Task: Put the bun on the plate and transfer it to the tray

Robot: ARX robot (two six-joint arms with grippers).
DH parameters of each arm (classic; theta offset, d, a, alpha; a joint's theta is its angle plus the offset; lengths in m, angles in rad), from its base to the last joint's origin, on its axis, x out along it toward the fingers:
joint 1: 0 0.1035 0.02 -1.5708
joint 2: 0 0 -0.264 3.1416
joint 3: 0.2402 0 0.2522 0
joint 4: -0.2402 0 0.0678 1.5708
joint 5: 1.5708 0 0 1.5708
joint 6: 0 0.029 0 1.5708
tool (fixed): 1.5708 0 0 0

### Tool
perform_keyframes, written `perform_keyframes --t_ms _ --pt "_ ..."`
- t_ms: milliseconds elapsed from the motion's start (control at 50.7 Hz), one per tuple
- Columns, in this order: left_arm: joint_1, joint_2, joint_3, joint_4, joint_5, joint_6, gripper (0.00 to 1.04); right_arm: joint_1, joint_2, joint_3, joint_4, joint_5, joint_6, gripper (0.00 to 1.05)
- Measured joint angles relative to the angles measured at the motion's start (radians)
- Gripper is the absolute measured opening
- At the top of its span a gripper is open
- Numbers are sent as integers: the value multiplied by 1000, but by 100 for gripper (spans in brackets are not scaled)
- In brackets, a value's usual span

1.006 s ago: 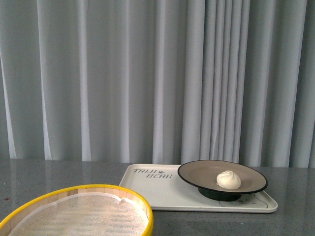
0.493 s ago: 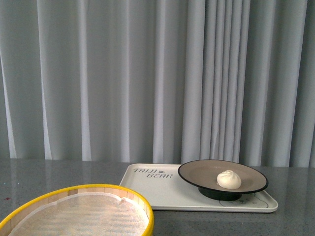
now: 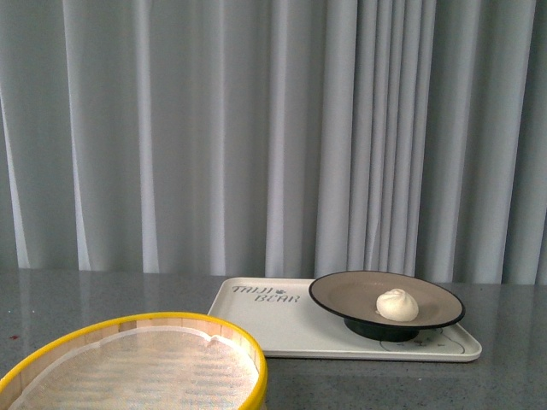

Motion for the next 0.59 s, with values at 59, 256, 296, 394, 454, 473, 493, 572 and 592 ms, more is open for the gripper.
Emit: perform_keyframes --t_ms 59,256,296,394,454,473,493,572,592 --pt "0 0 0 0 0 0 98 0 0 0 0 0 0 57" --pt "0 0 0 0 0 0 98 0 0 0 0 0 0 91" --pt "0 0 0 0 0 0 98 0 0 0 0 0 1 98" --pt "0 0 0 0 0 0 98 0 0 0 0 0 1 95" --pt "0 0 0 0 0 0 98 0 0 0 0 0 1 96" --pt "0 0 0 0 0 0 98 0 0 0 0 0 1 96" --pt "0 0 0 0 0 0 98 0 0 0 0 0 1 96" --pt "0 0 0 0 0 0 98 0 0 0 0 0 1 96" --pt "0 0 0 0 0 0 98 0 0 0 0 0 1 96"
